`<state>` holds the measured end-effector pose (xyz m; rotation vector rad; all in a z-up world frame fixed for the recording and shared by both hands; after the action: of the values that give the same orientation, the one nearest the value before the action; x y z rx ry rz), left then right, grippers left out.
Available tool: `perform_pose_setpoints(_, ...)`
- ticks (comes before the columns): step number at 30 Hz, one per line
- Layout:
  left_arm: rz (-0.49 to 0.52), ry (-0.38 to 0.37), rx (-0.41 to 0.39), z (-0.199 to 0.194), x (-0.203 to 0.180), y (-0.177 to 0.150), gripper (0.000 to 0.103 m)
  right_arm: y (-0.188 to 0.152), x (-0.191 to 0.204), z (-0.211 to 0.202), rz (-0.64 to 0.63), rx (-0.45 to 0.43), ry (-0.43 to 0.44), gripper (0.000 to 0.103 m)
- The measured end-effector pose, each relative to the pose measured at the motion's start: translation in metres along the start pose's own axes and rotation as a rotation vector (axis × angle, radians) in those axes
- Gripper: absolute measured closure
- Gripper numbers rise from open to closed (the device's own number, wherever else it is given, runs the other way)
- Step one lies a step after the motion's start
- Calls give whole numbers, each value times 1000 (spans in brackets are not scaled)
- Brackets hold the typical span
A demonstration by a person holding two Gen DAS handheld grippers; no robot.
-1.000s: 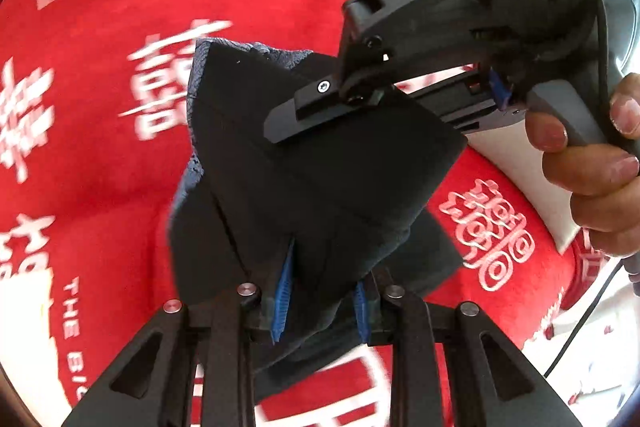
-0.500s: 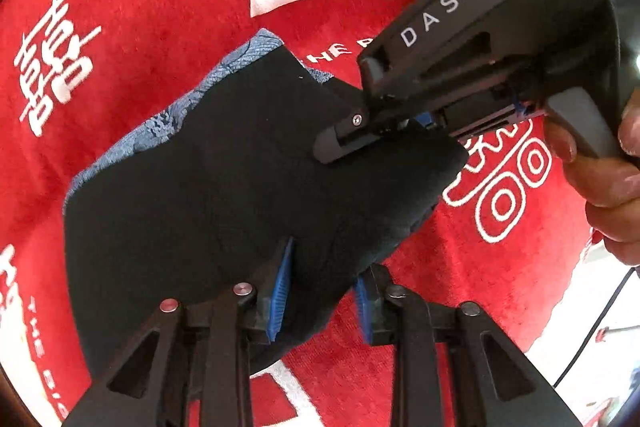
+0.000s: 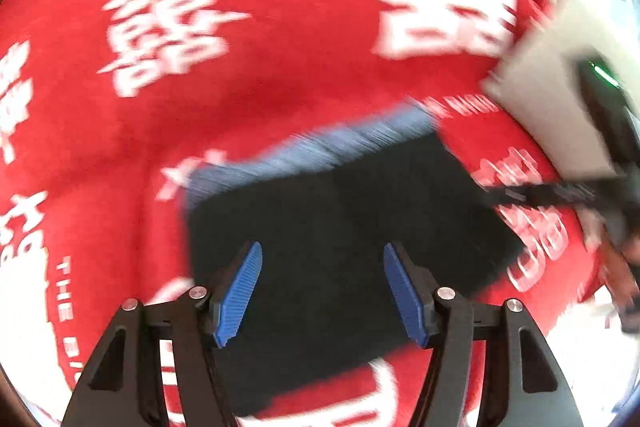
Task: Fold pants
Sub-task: 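Lay the folded stack down and open both grippers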
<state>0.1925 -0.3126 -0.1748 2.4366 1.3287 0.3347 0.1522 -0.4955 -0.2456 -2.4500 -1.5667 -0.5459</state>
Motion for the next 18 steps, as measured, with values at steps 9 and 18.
perform_pose_setpoints(9, -309, 115, 140, 82, 109, 5, 38, 61, 67, 20, -107, -83, -5, 82)
perform_pose_setpoints(18, -280, 130, 143, 113, 107, -3, 32, 57, 30, 55, -72, -43, -83, 94)
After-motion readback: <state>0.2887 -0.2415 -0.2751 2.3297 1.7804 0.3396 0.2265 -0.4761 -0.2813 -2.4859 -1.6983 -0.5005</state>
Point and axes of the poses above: each gripper's, at about its wrist camera, not at the fingertips, and z roughly the way its jaws point, x to its left, y to its top, the point moved 8 cm from there along z, roughly the way its jaws point, and after that the axes turned 10 degrees about z, right-handed, at the moved point
